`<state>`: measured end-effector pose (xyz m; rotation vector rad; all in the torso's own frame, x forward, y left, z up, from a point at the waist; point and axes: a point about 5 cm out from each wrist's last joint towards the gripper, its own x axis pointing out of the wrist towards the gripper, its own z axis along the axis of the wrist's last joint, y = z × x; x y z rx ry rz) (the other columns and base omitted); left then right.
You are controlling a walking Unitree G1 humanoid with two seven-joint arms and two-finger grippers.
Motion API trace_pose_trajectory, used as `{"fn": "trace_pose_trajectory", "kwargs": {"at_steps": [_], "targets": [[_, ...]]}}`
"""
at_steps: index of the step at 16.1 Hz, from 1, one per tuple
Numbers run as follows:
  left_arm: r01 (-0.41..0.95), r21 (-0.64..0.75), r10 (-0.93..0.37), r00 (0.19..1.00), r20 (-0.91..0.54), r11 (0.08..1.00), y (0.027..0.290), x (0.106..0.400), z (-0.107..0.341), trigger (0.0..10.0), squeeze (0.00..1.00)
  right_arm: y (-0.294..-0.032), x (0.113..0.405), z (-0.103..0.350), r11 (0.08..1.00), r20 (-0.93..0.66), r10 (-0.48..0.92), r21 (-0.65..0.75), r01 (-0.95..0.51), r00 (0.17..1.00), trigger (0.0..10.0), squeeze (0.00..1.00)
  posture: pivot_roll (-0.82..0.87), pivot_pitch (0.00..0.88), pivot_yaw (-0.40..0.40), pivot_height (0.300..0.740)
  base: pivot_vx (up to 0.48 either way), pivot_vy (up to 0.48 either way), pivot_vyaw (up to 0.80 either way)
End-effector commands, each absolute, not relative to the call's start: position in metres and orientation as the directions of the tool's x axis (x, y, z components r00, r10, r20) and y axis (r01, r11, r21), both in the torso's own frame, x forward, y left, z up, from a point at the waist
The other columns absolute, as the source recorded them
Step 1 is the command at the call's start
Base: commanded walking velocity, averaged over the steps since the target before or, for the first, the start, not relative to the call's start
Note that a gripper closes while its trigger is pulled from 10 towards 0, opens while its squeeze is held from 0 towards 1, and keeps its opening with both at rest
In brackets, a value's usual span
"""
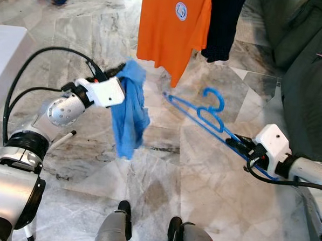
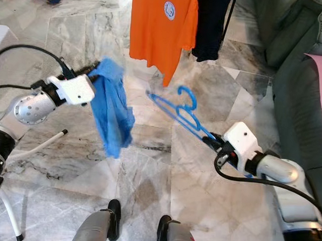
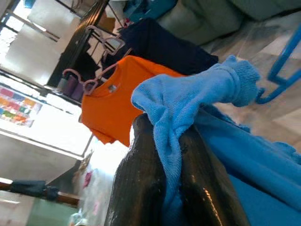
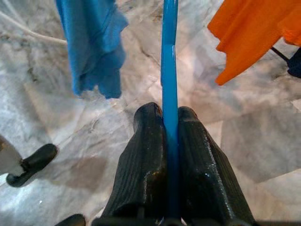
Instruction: Hang hanger
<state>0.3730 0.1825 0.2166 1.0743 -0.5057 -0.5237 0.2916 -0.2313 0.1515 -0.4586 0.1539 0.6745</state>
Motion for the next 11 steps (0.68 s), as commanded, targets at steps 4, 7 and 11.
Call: {"fn": "trace_pose_trajectory", "kwargs": {"at_steps": [4, 7, 11], "targets": [[0.226, 0.903, -0.685, 0.722, 0.097, 0.365, 0.176, 0.366, 0.208, 10.0, 0.0, -0.224, 0.291, 0.153, 0.644, -0.274, 0.632, -0.334, -0.688, 0.725, 10.0, 0.0, 0.08, 0.329, 0.005, 0.74, 0.0, 0.0, 0.0], [0.252, 0.896, -0.694, 0.715, 0.083, 0.367, 0.173, 0.366, 0.207, 10.0, 0.0, -0.228, 0.281, 0.165, 0.562, -0.319, 0.712, -0.276, -0.78, 0.626, 10.0, 0.0, 0.07, 0.336, 0.004, 0.74, 0.0, 0.0, 0.0], [0.289, 0.874, -0.687, 0.723, 0.069, 0.391, 0.172, 0.367, 0.201, 10.0, 0.0, -0.237, 0.279, 0.182, 0.55, -0.312, 0.724, -0.276, -0.788, 0.615, 10.0, 0.0, 0.06, 0.336, 0.005, 0.74, 0.0, 0.0, 0.0]]}}
